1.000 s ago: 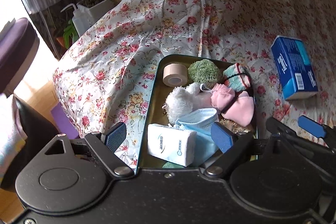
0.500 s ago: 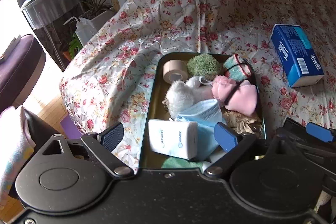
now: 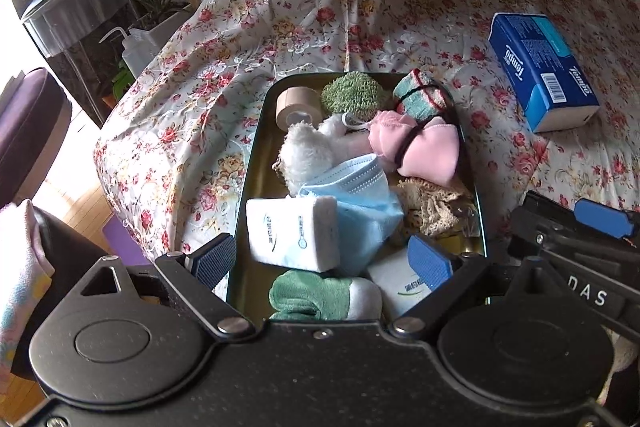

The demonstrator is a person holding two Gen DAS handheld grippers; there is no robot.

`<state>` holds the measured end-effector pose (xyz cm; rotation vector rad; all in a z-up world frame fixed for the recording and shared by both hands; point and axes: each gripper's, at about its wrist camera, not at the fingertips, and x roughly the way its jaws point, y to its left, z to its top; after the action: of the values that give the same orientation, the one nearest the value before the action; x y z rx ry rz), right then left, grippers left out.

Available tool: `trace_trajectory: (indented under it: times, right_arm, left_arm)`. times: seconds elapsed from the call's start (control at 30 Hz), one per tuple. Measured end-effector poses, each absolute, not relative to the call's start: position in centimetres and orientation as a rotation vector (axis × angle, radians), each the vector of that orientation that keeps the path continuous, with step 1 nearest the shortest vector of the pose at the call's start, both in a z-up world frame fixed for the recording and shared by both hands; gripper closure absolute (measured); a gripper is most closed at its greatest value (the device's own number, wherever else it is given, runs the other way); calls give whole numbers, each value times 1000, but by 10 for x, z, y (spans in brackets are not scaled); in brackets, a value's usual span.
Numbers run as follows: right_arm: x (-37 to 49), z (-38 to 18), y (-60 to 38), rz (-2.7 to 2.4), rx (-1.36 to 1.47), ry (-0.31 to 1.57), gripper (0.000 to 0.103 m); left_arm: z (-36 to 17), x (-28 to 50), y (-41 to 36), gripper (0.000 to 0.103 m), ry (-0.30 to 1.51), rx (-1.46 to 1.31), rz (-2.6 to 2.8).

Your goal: Organize soft objects

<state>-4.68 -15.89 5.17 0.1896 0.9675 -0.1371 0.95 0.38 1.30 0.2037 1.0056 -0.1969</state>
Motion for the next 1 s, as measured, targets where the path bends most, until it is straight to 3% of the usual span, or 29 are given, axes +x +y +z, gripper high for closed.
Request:
trace_trajectory:
  times: [1.0]
  right_arm:
    - [-46,46,-158,-139,176,995,36]
  left_arm:
    - [5,3,5,13,1054,208,-214]
